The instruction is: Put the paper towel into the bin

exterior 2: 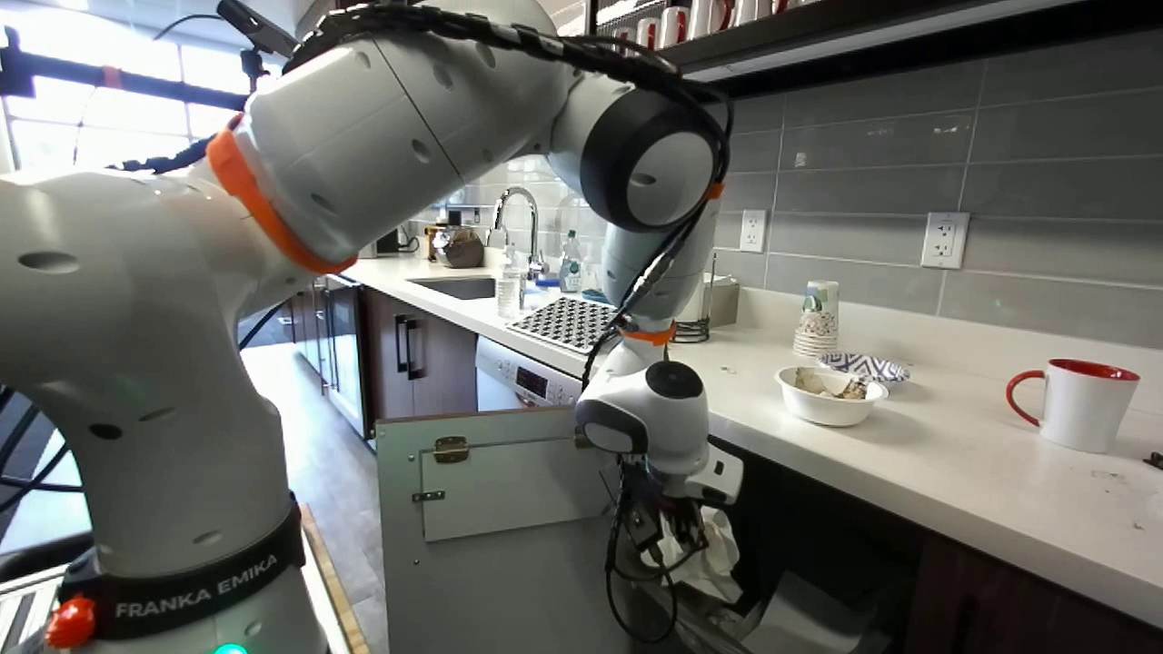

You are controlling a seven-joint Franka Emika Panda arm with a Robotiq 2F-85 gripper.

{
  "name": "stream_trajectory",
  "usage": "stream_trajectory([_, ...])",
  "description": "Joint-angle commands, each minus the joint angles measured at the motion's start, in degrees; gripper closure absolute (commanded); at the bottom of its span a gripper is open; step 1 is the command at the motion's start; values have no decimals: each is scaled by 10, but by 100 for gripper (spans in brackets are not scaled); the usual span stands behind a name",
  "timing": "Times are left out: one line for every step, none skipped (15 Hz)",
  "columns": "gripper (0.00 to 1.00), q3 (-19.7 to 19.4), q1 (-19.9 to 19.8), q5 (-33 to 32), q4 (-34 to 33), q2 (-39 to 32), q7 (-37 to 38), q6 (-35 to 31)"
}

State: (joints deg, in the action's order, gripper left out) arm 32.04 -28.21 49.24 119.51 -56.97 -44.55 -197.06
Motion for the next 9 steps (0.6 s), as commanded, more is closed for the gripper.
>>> stream_trajectory([99,27,-25,-44,-27,-55,-5,-47])
stream_trajectory([99,29,-27,-54,-31,-64,-3,-55])
stream_trajectory([99,31,-29,-64,-34,-72,-1,-62])
stream_trajectory([99,34,-32,-73,-37,-80,0,-69])
stream_trajectory([99,35,-34,-81,-40,-87,1,-75])
stream_trajectory([99,37,-36,-90,-43,-94,2,-82])
stream_trajectory([99,36,-36,-95,-46,-99,3,-88])
stream_trajectory([99,38,-39,-103,-49,-106,6,-99])
stream_trajectory([99,42,-43,-112,-51,-112,9,-107])
